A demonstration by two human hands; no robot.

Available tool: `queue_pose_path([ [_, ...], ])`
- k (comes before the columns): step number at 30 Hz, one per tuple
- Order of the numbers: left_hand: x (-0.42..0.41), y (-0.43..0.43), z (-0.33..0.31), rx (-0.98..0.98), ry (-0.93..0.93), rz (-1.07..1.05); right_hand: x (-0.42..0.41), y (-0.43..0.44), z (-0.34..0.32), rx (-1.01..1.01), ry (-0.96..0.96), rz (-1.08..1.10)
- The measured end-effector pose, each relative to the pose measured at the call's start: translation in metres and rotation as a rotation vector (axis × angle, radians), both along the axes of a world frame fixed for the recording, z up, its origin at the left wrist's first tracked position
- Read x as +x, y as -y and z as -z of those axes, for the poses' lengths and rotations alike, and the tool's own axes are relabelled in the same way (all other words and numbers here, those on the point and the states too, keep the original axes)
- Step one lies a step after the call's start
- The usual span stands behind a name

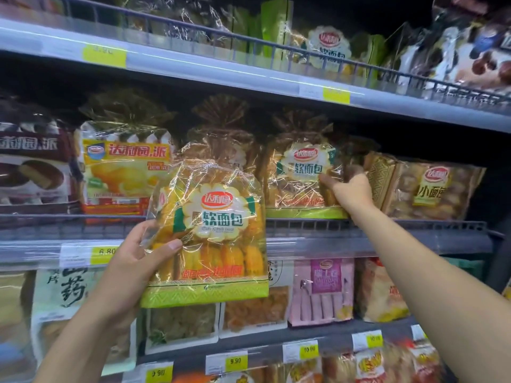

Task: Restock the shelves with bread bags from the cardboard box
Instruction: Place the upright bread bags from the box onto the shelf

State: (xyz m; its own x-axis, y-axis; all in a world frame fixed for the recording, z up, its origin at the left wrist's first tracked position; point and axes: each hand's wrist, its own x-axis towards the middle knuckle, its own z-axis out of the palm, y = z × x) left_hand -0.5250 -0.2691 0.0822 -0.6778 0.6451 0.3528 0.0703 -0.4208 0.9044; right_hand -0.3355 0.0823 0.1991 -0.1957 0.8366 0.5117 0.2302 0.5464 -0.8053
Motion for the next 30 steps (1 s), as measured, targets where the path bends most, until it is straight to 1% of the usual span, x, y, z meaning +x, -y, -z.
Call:
queue_pose_path([
  [2,0.002,0.0,-0.002,0.004,-0.001,0.01,0.003,0.012,0.001,0.318,0.041,0.157],
  [3,0.003,0.0,-0.003,0.005,-0.004,0.015,0.005,0.022,0.002,0.459,0.089,0.153],
  [4,0.004,0.0,-0.004,0.003,-0.008,0.016,0.006,0.031,0.003,0.542,0.189,0.089],
  [5,0.006,0.0,-0.005,0.004,-0.011,0.014,0.005,0.039,0.003,0.554,0.328,0.0],
  [6,0.007,0.0,-0.005,0.012,-0.01,0.009,0.003,0.044,0.004,0.514,0.483,-0.076],
  [7,0.009,0.0,-0.006,0.019,-0.01,0.007,0.001,0.048,0.006,0.476,0.614,-0.116],
  [8,0.01,0.0,-0.007,0.023,-0.009,0.003,-0.002,0.049,0.007,0.458,0.691,-0.124],
  [9,0.012,0.0,-0.008,0.024,-0.01,0.004,-0.005,0.047,0.007,0.453,0.714,-0.111],
  [12,0.014,-0.001,-0.009,0.028,-0.012,0.006,-0.014,0.04,0.01,0.42,0.686,-0.061],
  [15,0.014,-0.001,-0.01,0.036,-0.003,0.011,-0.021,0.032,0.013,0.364,0.68,-0.064],
  [19,0.015,-0.003,-0.012,0.031,-0.005,0.017,-0.035,0.026,0.016,0.343,0.672,-0.055],
  [24,0.013,-0.005,-0.011,0.025,0.005,0.034,-0.053,0.021,0.007,0.219,0.753,-0.054],
  [27,0.012,-0.006,-0.01,0.031,0.007,0.038,-0.054,0.018,0.005,0.22,0.769,-0.058],
  [30,0.013,-0.007,-0.01,0.033,0.003,0.042,-0.046,0.016,0.01,0.235,0.712,-0.101],
])
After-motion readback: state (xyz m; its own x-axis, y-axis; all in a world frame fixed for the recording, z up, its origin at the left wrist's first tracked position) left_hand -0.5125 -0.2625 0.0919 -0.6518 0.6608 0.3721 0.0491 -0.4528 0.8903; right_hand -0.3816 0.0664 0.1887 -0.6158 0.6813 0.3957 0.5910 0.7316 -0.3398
